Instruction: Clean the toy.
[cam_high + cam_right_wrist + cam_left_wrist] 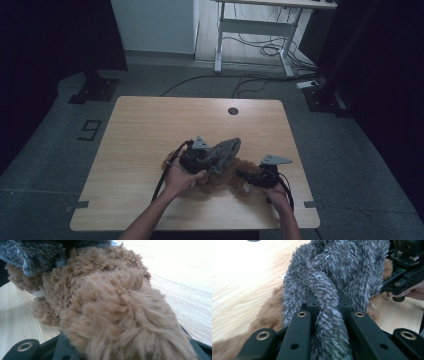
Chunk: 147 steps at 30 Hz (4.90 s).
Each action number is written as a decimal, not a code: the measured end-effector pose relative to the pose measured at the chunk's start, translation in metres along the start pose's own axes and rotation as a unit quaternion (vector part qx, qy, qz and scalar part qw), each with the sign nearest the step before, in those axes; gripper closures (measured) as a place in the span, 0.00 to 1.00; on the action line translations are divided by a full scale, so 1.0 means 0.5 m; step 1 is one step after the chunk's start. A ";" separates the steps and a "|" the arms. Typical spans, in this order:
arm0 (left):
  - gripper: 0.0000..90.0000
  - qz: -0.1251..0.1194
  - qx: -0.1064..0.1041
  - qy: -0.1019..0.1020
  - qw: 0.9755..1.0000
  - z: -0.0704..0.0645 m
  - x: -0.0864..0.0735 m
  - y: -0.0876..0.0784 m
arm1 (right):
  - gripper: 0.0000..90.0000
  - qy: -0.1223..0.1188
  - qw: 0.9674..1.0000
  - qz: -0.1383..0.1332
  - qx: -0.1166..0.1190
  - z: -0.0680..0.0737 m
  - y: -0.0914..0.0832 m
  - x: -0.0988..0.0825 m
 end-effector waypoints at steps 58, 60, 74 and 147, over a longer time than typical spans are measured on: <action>0.86 -0.038 0.084 -0.015 0.996 0.046 -0.052 -0.140 | 0.61 0.001 1.000 0.000 0.000 -0.002 0.000 -0.002; 0.86 -0.041 0.086 -0.026 0.995 0.059 -0.070 -0.152 | 0.61 0.003 1.000 0.001 0.001 -0.003 0.000 -0.003; 0.86 -0.070 0.098 -0.076 0.990 0.111 -0.163 -0.212 | 0.60 0.005 1.000 0.001 0.002 -0.003 0.000 -0.004; 0.87 -0.059 0.019 -0.020 0.998 0.011 -0.150 -0.125 | 0.21 -0.040 0.998 0.036 0.030 0.037 -0.030 0.099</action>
Point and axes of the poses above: each handheld gripper's, and its own axes: y roughly forward along the jaws, x roughly out of its top, z roughly to its left, the point moved 3 cm from there along y, roughly forward along the jaws, and after that the axes turned 15 degrees about -x, right-handed, at the moved point
